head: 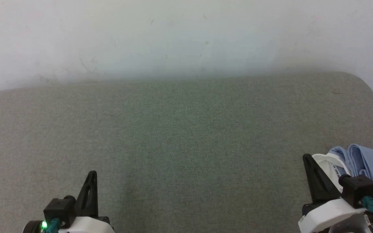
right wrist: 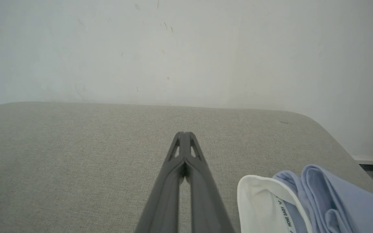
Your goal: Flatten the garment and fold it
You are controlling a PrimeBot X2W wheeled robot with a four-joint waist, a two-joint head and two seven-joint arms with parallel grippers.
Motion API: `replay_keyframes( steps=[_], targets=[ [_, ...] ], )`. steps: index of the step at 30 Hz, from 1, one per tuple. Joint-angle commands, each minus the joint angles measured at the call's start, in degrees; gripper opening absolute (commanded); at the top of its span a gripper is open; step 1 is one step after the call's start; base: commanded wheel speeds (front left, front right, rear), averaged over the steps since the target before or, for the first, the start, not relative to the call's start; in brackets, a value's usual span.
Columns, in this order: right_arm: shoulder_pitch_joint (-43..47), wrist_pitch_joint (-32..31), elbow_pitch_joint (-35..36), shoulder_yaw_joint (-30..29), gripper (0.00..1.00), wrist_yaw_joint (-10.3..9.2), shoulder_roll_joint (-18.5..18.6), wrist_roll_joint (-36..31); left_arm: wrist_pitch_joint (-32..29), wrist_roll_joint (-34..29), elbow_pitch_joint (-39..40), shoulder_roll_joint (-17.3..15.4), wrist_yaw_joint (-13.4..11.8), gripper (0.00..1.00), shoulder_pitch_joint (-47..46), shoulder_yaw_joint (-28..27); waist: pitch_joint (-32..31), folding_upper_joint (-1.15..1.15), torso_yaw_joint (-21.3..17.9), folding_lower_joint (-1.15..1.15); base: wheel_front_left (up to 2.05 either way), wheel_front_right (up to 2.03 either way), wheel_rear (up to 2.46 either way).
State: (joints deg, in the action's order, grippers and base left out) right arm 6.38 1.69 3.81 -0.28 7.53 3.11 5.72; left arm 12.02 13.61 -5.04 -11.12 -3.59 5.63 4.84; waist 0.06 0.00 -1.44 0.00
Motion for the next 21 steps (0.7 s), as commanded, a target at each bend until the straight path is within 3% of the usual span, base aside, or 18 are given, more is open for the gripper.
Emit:
replay_keyframes(
  steps=[1,21],
  targets=[
    [-0.7,0.0,-0.2,0.0,0.00,-0.01,-0.1,-0.5,-0.3,-0.7,0.4,0.4,0.4,0.00,-1.0,-0.4,0.0,0.00,0.0,0.00,0.00,0.00,0.00],
    [-1.8,-0.3,-0.9,0.1,0.00,-0.02,-0.1,-1.5,-2.6,-3.2,1.2,1.9,1.0,0.00,-1.9,-1.2,0.0,0.00,0.3,0.00,0.00,0.00,0.00]
  ],
)
